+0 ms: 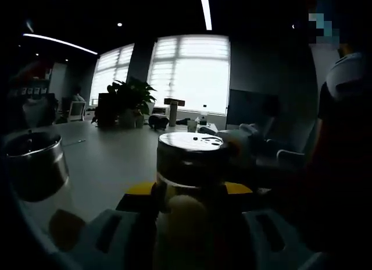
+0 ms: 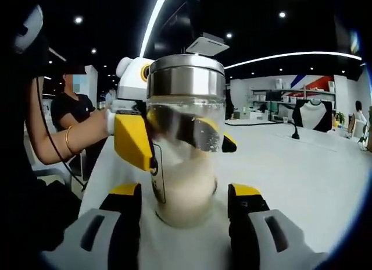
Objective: Rotate the seasoning bottle until the label or dispensing opening points toward the visible target arrow and the bottle remains upright within the marked orientation range
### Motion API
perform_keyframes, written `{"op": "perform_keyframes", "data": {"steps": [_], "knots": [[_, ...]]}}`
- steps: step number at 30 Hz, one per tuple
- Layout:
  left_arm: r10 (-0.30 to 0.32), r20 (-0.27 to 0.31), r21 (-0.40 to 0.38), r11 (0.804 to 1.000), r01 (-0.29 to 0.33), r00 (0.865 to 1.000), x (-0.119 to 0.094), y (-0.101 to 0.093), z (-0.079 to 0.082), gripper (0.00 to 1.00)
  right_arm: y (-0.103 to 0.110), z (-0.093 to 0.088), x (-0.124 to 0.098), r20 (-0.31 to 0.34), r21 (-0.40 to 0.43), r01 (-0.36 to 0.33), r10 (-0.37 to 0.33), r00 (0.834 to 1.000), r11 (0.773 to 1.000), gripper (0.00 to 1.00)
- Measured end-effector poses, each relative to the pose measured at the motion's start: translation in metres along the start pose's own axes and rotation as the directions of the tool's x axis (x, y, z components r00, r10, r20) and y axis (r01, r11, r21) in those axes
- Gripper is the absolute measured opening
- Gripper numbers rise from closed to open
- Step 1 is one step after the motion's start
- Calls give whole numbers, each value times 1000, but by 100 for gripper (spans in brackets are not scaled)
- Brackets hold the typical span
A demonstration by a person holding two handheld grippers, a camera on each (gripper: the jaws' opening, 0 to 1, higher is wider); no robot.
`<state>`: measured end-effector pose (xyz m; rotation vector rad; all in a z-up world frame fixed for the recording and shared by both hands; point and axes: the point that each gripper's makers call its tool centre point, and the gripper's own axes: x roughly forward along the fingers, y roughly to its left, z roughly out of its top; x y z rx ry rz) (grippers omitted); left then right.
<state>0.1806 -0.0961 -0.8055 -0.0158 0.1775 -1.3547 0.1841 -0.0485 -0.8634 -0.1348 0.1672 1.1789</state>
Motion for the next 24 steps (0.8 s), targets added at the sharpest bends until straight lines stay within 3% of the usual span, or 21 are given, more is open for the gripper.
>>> {"op": "perform_keyframes", "data": {"steps": [18, 24], "knots": [[1, 3, -13, 1000, -1, 1000, -1, 1, -2, 45, -4, 1, -1, 11, -3, 5, -5, 1000, 1000, 50], [9, 12, -25, 1000, -9, 1000, -1, 2, -2, 45, 1, 1, 1, 9, -8, -8, 8, 1000, 1000, 42]]}}
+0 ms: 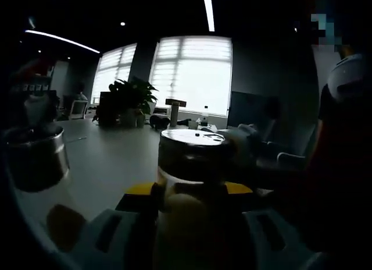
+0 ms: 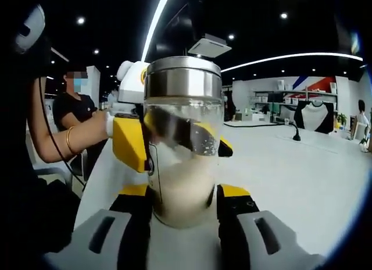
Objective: Rotate the seasoning bottle until the label or dispensing opening points toward the visible target arrow and the bottle remains upright within the marked orientation range
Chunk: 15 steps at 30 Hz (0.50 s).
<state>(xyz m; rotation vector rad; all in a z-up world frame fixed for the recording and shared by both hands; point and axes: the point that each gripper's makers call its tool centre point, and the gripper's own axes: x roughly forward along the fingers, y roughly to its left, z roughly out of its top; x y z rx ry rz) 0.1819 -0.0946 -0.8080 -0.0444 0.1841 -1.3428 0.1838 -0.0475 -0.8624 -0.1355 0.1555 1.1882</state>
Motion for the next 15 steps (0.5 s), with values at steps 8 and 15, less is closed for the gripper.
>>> {"op": "perform_keyframes", "data": {"steps": [8, 15], "knots": [[15, 4, -4, 1000, -15, 1000, 0, 2, 0, 45, -1, 0, 0, -6, 4, 22, -22, 1000, 1000, 39], [35, -1, 6, 999, -35, 999, 0, 4, -2, 45, -4, -1, 1, -11, 9, 53, -53, 999, 999, 39]]}}
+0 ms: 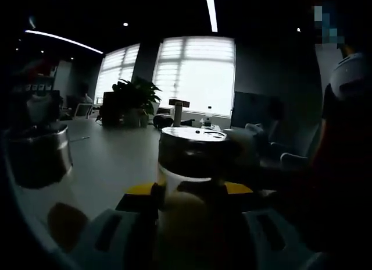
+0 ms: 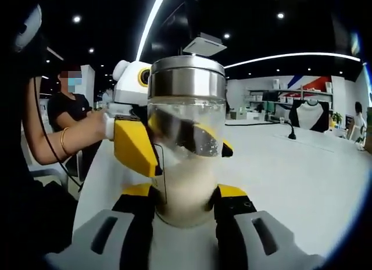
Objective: Rotate the seasoning bottle until the label or dispensing opening points toward the visible target arrow and the bottle remains upright within the marked orientation range
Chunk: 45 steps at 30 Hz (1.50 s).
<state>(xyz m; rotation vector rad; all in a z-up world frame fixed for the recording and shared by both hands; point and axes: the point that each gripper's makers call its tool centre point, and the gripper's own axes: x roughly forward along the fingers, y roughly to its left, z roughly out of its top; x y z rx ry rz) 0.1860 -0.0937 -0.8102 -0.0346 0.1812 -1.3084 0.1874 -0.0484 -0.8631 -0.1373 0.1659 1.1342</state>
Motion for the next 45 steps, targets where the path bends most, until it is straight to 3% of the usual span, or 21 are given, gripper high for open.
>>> {"op": "perform_keyframes", "data": {"steps": [20, 28, 34, 45], "knots": [[99, -69, 73, 993, -94, 993, 2, 6, -7, 43, -5, 0, 0, -7, 17, 90, -90, 996, 996, 39], [164, -42, 82, 984, -160, 986, 4, 9, -6, 44, -7, 0, 0, -8, 22, 118, -117, 993, 993, 39], [239, -29, 74, 969, -236, 971, 6, 14, -5, 44, -11, 0, 0, -11, 28, 156, -155, 988, 987, 38], [272, -24, 61, 961, -270, 962, 6, 16, -4, 44, -12, 0, 0, -12, 32, 172, -171, 985, 985, 38]]}}
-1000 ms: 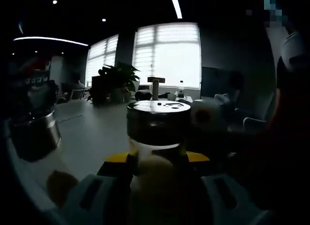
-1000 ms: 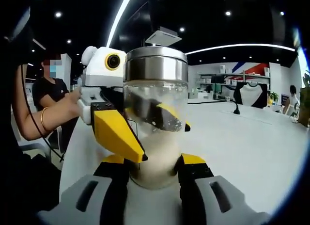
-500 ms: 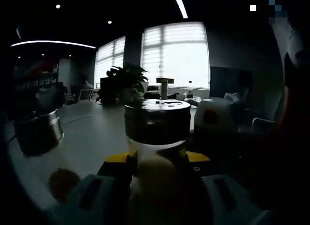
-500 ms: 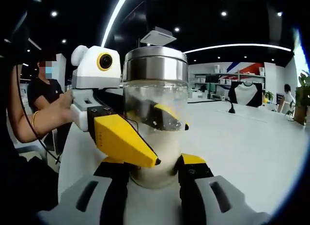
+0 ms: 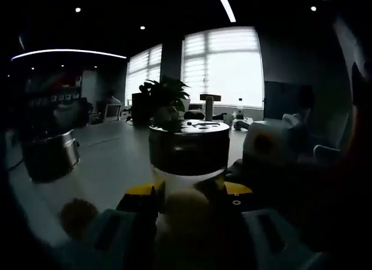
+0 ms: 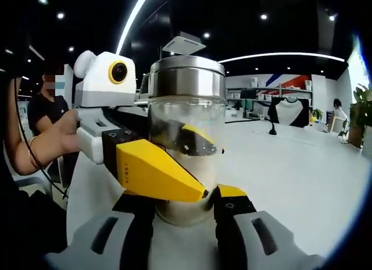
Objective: Rotate the seasoning bottle until the label or dispensing opening points toward the visible target arrow and the bottle remains upright within the marked orientation range
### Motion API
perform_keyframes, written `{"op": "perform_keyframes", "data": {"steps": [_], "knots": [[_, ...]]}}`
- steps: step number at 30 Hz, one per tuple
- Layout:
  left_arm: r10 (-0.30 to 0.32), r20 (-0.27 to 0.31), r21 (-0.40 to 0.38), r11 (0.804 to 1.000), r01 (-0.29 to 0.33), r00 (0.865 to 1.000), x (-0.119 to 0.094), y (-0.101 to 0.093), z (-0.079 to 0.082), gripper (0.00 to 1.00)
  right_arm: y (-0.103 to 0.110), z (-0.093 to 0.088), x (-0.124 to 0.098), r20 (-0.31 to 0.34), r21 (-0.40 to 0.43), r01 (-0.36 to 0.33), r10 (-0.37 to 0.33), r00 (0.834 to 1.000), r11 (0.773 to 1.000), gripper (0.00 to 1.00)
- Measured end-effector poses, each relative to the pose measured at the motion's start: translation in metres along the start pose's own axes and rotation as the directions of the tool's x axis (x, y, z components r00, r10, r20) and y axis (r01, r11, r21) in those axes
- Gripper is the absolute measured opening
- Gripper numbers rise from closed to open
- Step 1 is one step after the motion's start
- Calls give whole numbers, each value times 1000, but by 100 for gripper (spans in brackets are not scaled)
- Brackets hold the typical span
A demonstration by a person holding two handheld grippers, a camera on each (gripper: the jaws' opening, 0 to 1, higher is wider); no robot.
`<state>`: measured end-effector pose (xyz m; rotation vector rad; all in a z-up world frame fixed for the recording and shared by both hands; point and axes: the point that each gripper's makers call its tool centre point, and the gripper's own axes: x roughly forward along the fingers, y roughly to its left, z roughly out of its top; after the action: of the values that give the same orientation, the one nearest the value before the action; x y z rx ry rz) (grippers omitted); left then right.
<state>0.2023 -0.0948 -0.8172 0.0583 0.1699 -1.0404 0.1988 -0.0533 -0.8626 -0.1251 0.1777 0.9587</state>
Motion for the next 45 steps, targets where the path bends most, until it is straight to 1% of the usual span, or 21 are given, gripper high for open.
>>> {"op": "perform_keyframes", "data": {"steps": [3, 6, 14, 20, 22, 28, 36, 42, 45], "knots": [[9, 1, -4, 1000, -9, 1000, 0, 1, 0, 44, -1, 0, 0, 0, 1, 6, -6, 1000, 1000, 38], [35, 4, -15, 999, -35, 999, 2, 2, 0, 44, -3, 0, 1, -2, 4, 18, -18, 1000, 1000, 38], [86, 4, -9, 996, -85, 996, 0, 4, 0, 44, -4, 0, 1, -2, 5, 17, -17, 1000, 1000, 38], [117, 8, 2, 993, -117, 993, -6, 6, 4, 42, -5, 1, 2, -2, 3, 12, -12, 1000, 1000, 38], [127, 24, -11, 992, -127, 992, -11, 8, 8, 42, -7, 1, 3, -2, 2, 11, -11, 1000, 1000, 38], [138, 52, -26, 990, -137, 989, -22, 13, 15, 39, -12, 2, 8, -3, 2, 5, -5, 1000, 1000, 38], [159, 89, -27, 987, -157, 983, -36, 16, 23, 35, -19, 2, 13, -1, -1, 7, -7, 1000, 1000, 38], [160, 98, -37, 987, -157, 982, -41, 15, 23, 34, -20, 2, 16, 0, -6, -3, 3, 1000, 1000, 38], [160, 90, -34, 987, -157, 983, -42, 14, 21, 34, -20, 2, 17, 0, -7, -9, 9, 1000, 1000, 38]]}}
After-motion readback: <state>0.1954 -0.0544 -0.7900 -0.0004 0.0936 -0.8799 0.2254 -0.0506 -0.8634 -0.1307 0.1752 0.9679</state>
